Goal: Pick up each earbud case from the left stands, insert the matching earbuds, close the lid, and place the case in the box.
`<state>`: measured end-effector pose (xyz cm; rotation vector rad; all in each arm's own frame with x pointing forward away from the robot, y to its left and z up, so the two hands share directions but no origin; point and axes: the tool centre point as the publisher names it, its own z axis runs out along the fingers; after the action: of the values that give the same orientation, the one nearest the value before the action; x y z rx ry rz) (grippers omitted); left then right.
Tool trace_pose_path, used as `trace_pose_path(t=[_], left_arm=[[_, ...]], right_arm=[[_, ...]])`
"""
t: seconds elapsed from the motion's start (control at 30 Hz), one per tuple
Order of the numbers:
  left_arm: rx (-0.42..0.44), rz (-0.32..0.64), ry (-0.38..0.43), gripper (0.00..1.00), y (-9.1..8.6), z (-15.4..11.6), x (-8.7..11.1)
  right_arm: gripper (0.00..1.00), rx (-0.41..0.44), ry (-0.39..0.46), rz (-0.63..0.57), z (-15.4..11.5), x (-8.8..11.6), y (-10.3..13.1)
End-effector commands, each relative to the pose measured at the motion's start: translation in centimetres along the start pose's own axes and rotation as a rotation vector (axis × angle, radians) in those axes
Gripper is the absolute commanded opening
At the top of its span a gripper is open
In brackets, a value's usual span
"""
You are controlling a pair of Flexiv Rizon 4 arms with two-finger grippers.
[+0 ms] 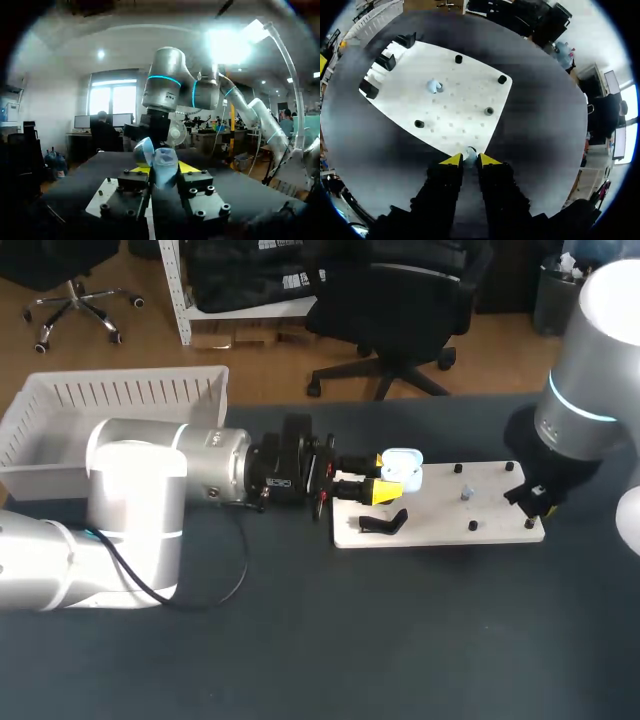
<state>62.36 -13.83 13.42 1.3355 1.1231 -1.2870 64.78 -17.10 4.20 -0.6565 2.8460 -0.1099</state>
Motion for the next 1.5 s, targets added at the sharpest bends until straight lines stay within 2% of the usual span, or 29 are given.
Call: trace_pose_path(t=[0.03, 0.17, 0.27, 0.47, 0.57, 0.63, 0.83, 0.97, 1.07, 1.5], left_arm=[[0.001, 0.001, -0.002, 0.0, 0.1, 0.0, 0.1], [0.001, 0.001, -0.002, 0.0, 0.1, 0.0, 0.1], [0.001, 0.001, -0.002, 0.0, 0.1, 0.0, 0.1], [0.001, 0.001, -0.002, 0.0, 0.1, 0.0, 0.1], [0.001, 0.001, -0.002, 0.0, 0.1, 0.0, 0.1], [0.001, 0.001, -0.002, 0.0, 0.1, 0.0, 0.1], [0.001, 0.001, -0.002, 0.0, 0.1, 0.0, 0.1], [0.001, 0.001, -0.002, 0.0, 0.1, 0.0, 0.1], [0.001, 0.001, -0.002, 0.0, 0.1, 0.0, 0.1], [0.001, 0.001, -0.002, 0.0, 0.1, 0.0, 0.1]], right_arm=[[0.0, 0.045, -0.03, 0.007, -2.7, 1.0, 0.5], [0.0, 0.083, -0.052, 0.054, -6.3, 1.0, 1.2], [0.0, 0.108, -0.028, 0.129, -9.4, 0.8, 2.0], [0.0, 0.089, 0.025, 0.201, -15.4, 0.1, 5.6], [0.0, 0.046, 0.033, 0.217, -17.2, -0.6, 7.8], [0.0, 0.051, 0.03, 0.21, -18.2, -1.2, 9.5], [0.0, 0.076, 0.03, 0.189, -19.1, -2.5, 13.0], [0.0, 0.096, 0.084, 0.177, -18.4, -3.3, 15.0], [0.0, 0.076, 0.095, 0.206, -18.3, -3.5, 16.1], [0.0, 0.076, 0.095, 0.206, -18.3, -3.5, 16.1]])
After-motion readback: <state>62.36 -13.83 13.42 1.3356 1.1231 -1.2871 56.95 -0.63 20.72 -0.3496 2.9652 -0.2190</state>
